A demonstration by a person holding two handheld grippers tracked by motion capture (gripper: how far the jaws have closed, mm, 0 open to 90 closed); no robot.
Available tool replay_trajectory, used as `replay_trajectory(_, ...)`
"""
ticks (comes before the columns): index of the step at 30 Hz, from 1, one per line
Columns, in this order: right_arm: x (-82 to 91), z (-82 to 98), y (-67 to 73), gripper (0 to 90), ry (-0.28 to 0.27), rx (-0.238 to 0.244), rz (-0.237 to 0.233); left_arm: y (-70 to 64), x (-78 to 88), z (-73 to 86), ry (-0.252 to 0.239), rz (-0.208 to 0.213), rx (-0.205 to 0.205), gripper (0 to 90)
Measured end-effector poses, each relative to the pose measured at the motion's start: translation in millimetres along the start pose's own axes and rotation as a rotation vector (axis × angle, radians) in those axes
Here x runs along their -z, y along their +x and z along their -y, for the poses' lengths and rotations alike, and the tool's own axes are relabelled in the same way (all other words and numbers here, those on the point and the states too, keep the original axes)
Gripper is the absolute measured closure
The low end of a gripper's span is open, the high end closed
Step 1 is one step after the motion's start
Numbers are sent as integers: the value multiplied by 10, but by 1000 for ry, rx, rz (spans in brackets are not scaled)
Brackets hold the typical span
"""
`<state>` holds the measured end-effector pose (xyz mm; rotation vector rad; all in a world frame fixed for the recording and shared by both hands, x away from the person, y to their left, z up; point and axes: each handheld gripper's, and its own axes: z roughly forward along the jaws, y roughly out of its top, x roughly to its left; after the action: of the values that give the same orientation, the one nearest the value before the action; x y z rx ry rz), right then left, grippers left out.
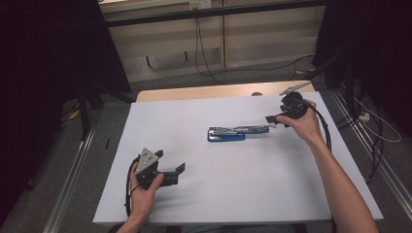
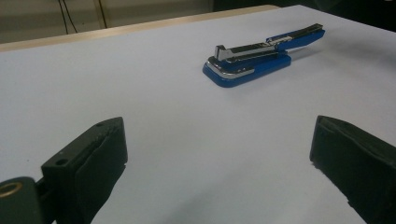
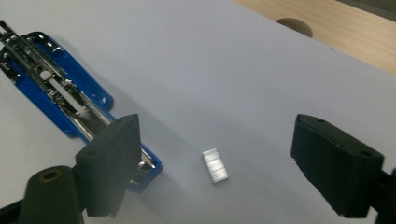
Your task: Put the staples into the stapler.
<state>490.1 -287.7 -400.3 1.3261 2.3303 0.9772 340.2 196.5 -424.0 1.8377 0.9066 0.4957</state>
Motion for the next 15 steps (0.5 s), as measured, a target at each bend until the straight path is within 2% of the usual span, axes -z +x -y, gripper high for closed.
replay_trajectory(2,-5,18,-41,230,11,-4,-10,3,0,0,-1,-2,3,42)
replay_trajectory(8,-90,93,-128,293,75,-21,-4,10,2,4,-2,-8,6,42)
replay_trajectory(11,-123,105,-145,310,99,-11,-7,18,-3,5,3,-9,5,42)
replay_trajectory(13,-137,104,-143,370,109,0,-14,17,-9,6,5,-9,2,42)
replay_trajectory(15,-153,101,-131,392,126,12,-9,16,-12,6,6,-13,3,42)
